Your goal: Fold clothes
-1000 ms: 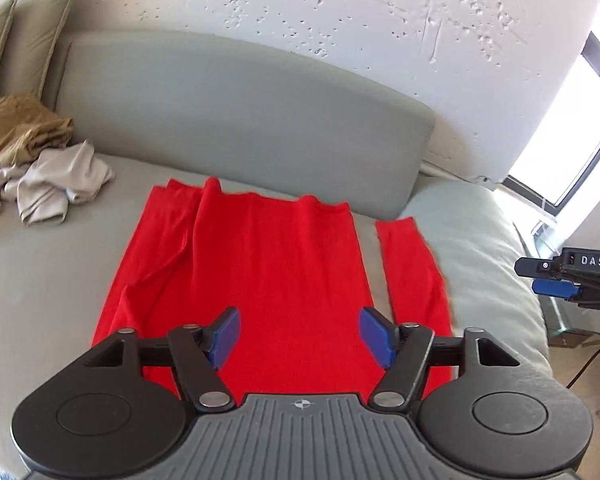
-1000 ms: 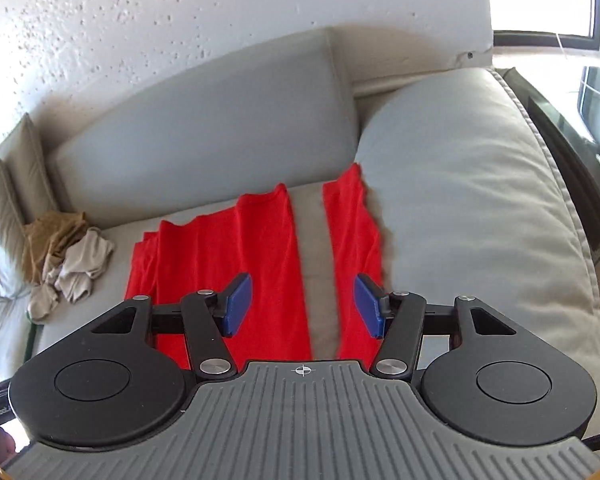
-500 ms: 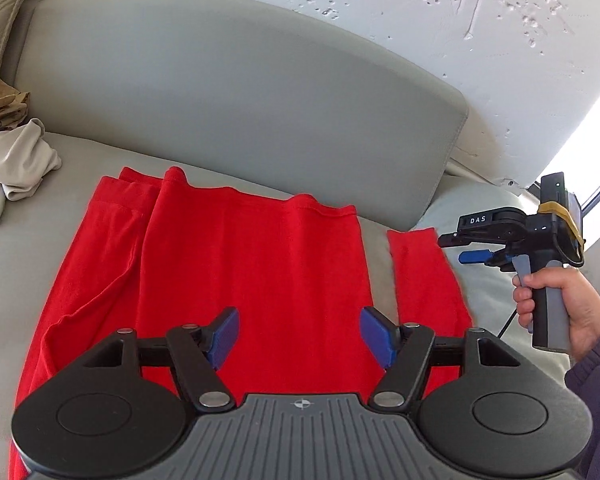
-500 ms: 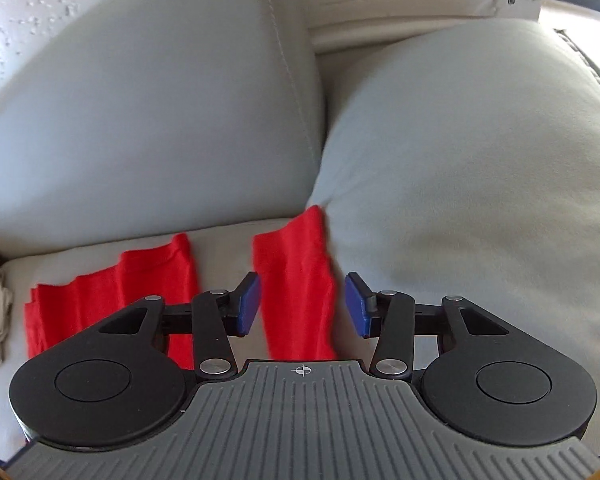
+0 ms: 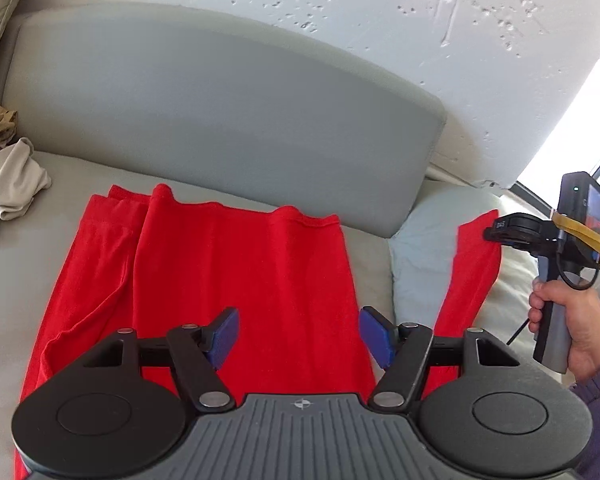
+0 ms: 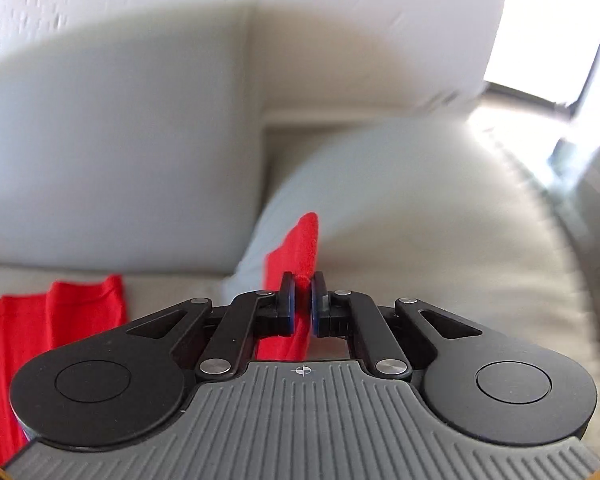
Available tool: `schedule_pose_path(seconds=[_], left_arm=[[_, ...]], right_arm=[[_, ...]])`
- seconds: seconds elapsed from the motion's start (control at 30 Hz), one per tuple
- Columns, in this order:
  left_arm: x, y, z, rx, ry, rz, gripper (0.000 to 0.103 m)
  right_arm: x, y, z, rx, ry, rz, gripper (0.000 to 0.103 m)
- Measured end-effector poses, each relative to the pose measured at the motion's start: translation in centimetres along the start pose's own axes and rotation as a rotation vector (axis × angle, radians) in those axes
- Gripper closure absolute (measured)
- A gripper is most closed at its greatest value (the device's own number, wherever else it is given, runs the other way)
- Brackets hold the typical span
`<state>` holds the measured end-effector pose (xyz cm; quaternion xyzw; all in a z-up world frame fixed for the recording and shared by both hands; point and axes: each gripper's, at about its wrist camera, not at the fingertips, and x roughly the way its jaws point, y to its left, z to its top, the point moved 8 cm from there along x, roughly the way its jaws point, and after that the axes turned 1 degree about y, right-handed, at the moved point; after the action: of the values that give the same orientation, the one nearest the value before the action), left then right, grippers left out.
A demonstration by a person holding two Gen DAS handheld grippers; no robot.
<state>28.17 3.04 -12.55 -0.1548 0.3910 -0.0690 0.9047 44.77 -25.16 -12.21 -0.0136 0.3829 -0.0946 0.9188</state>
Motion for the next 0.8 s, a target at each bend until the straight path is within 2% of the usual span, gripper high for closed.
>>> schedule_pose_path(seconds=[0.13,0.27,0.37,0.43,0.5,0.57,0.6,0.67,0.73,0.8], left_arm=[[-2.5,-3.2,-0.1,0.056,-0.027,-0.08,0.039],[-4.5,-7.0,-0.8,0.125,-0.031,-0.18,0.038],[-5.3,-9.3,-1.5,0.176,-0.023,-0.241,0.038],[-5.4,-10.5,-2.0,0.2,-0.011,-0.275,0.038],[-4.8,-11.0,-2.5,0.205,0.008,-0.281,0.037],[-3.4,-10.7,-2.8,0.194,0.032,-0.255,0.038],[-2.6,-10.3,-3.0,0.181,0.049,-0.238,0.038],[-1.0,-9.1,-3.2,0.145,0.089,-0.19,0.038],[-0.1,-7.8,-3.5,0.121,0.108,-0.128,0.039],[0.2,-6.6,-3.6,0.109,0.113,-0.082,0.039]], right_arm=[[-8.3,-5.6,1.1,0.044,-0.154,-0.19,0.096],[-14.8,-10.5,1.3,0.087,-0.255,-0.363,0.096],[-18.1,-12.5,1.1,0.047,-0.271,-0.527,0.095],[-18.0,-13.3,1.2,-0.001,-0.233,-0.579,0.095],[-15.5,-12.6,0.9,-0.07,-0.148,-0.563,0.095],[-11.0,-11.3,0.9,-0.121,-0.061,-0.519,0.093],[-8.8,-10.7,0.8,-0.146,-0.02,-0.503,0.089],[-4.7,-9.9,0.3,-0.161,0.082,-0.45,0.058],[-2.0,-9.5,-0.5,-0.123,0.159,-0.367,0.057],[-2.3,-10.2,-0.6,-0.034,0.161,-0.289,0.057]])
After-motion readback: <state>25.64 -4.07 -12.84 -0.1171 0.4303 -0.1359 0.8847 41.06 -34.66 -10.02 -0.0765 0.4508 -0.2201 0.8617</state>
